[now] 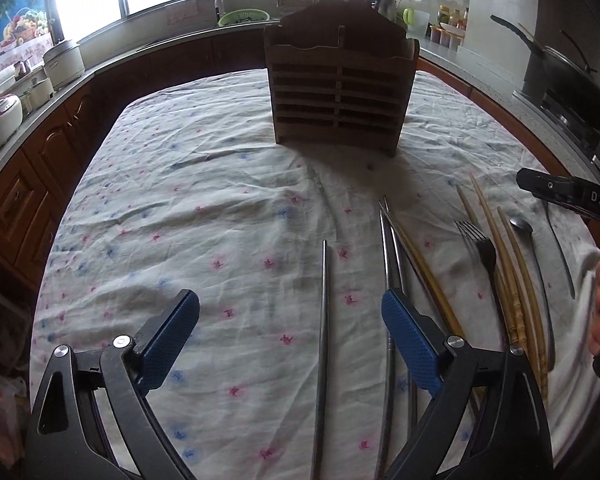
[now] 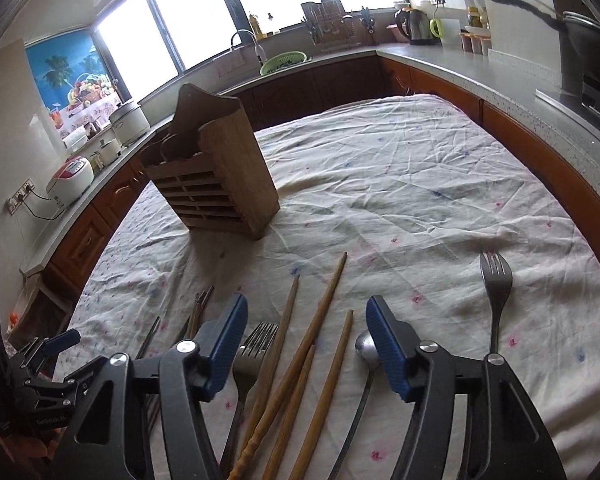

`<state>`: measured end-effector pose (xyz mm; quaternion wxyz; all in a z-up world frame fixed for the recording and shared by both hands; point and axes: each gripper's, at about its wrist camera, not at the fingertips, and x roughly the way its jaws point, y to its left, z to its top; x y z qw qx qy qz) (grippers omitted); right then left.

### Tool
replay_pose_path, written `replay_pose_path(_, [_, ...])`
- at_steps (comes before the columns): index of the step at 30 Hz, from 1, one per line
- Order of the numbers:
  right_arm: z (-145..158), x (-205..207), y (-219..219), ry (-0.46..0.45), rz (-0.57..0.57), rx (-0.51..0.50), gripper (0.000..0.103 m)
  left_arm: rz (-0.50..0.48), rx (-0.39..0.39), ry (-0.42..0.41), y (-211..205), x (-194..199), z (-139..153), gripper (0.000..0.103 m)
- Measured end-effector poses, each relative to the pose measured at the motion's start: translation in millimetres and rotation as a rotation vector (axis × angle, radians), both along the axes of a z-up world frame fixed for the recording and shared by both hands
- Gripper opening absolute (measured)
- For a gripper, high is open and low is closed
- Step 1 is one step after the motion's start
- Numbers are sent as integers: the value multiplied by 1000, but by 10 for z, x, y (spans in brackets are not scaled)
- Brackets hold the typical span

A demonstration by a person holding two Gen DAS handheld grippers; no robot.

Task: Organize utensils
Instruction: 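Close the left tool on a metal chopstick while the right tool grasps a wooden chopstick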

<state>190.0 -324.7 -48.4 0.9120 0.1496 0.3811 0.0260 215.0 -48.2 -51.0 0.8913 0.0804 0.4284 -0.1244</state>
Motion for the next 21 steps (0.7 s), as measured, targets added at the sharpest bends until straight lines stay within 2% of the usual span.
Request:
replay_pose_path(4, [-162,292,-103,73,-12,25,42,-31,7,46,-85,188,-89,69])
replay_pose_path(5, [-200,347,-112,88,-13,23,40,-41,5,56,-105,230,-105,67])
replay_pose_path(10, [-337,549,-140,136,-17,13,38,-85,22,80,-224,347,-176,65])
replay_pose_path(12, [-373,615,-155,152,-22,4,32,-102,34,101,-274,381,-234,61])
replay_pose_path(14, [-402,691,-147,166,-21,-2,26,-109,48,132,-304,413,-327,52])
replay_pose_path(18, [-405,774,-25,170,-1,-73,22,-122,29,104,-298,402,-345,49])
replay_pose_path(19, [-406,785,20,170,4,-108,18,-130,28,96,-300,389,-339,42])
replay_pose_path(20, [-410,794,61,170,8,-143,9,-135,29,87,-305,384,-334,31])
replay_pose_path(21, [-417,805,93,165,10,-164,8,-135,32,82,-308,385,-330,24])
